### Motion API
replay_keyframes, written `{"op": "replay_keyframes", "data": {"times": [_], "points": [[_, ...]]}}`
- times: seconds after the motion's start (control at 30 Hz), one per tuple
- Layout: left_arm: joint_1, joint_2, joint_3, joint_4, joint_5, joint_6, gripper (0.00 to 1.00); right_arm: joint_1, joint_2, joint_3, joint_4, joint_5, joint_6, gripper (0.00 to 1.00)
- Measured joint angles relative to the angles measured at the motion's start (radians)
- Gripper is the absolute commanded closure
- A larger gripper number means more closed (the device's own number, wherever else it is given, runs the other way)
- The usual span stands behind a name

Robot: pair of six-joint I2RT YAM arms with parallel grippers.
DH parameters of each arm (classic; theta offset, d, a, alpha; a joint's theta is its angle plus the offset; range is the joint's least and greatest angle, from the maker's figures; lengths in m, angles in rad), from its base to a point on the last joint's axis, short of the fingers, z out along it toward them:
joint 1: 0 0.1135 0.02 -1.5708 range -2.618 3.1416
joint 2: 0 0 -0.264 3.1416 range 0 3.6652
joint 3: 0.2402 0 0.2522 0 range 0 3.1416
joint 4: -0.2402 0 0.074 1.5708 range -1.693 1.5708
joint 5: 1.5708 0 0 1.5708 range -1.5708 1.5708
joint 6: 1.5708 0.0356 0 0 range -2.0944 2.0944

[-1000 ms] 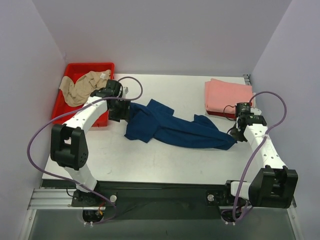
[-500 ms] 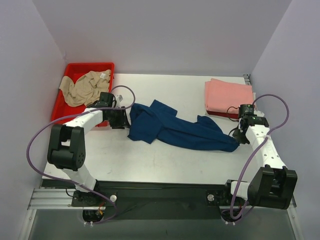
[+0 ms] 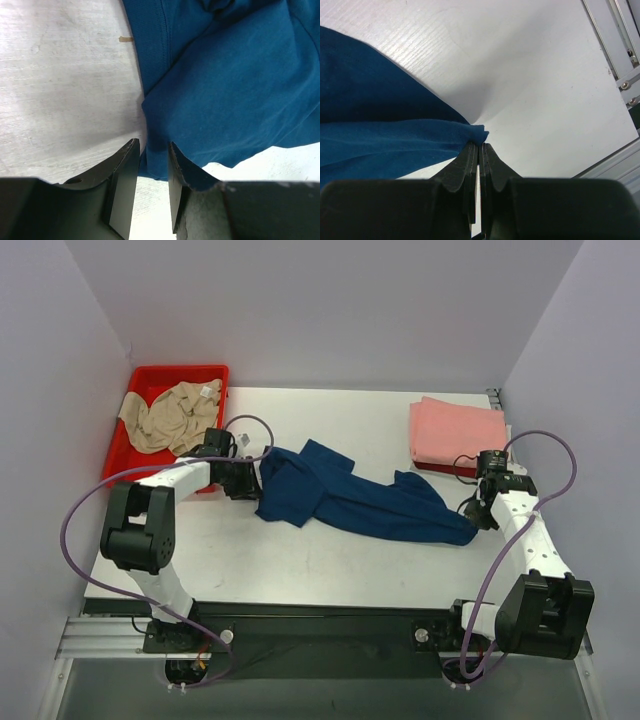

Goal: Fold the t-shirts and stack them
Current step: Flatten out the tshirt

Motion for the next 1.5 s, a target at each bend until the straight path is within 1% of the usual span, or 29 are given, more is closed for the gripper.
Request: {"op": "replay_keyframes", "data": {"times": [0.17,0.27,0.37,0.43,0.57,0.6,0.7,0.83,0.93,1.07,1.2,1.37,1.5], "points": [[-0.016,0.008,-0.013,0.001,0.001,-0.004,0.61,0.0,0.0,-0.001,0.0,-0.004,0.0,1.0],[-0.024,0.022,-0.016,-0.002,-0.003,-0.006,0.63,0.0,0.0,-0.002,0.0,-0.007,0.0,1.0],[-0.026,0.028,-0.024,-0.002,-0.008,-0.017,0.71,0.0,-0.001,-0.009,0.0,-0.008,0.0,1.0],[-0.026,0.028,-0.027,-0.002,-0.013,-0.028,0.73,0.0,-0.002,-0.015,0.0,-0.01,0.001,1.0],[-0.026,0.028,-0.03,0.002,-0.012,-0.04,0.89,0.0,-0.006,-0.023,0.0,-0.011,0.002,1.0],[-0.026,0.028,-0.031,0.003,-0.008,-0.042,0.95,0.0,-0.007,-0.024,0.0,-0.011,0.002,1.0],[-0.026,0.027,-0.03,-0.002,-0.003,-0.05,0.99,0.0,-0.009,-0.024,0.0,-0.013,0.002,1.0],[-0.025,0.007,-0.018,-0.054,-0.003,-0.055,1.0,0.0,-0.024,-0.024,0.0,-0.024,0.003,1.0],[-0.022,-0.047,0.019,-0.121,-0.003,-0.058,1.0,0.0,-0.036,-0.007,-0.01,-0.036,0.003,1.0],[0.0,-0.146,0.111,-0.169,0.009,-0.081,1.0,0.001,-0.04,0.061,-0.027,-0.054,0.001,1.0],[0.052,-0.219,0.218,-0.185,0.046,-0.119,1.0,0.013,-0.04,0.164,-0.036,-0.071,0.0,1.0],[0.088,-0.218,0.34,-0.209,0.09,-0.137,1.0,0.063,-0.021,0.291,-0.037,-0.072,-0.012,1.0],[0.087,-0.212,0.335,-0.225,0.11,-0.134,1.0,0.117,0.019,0.315,-0.034,-0.07,-0.022,1.0]]}}
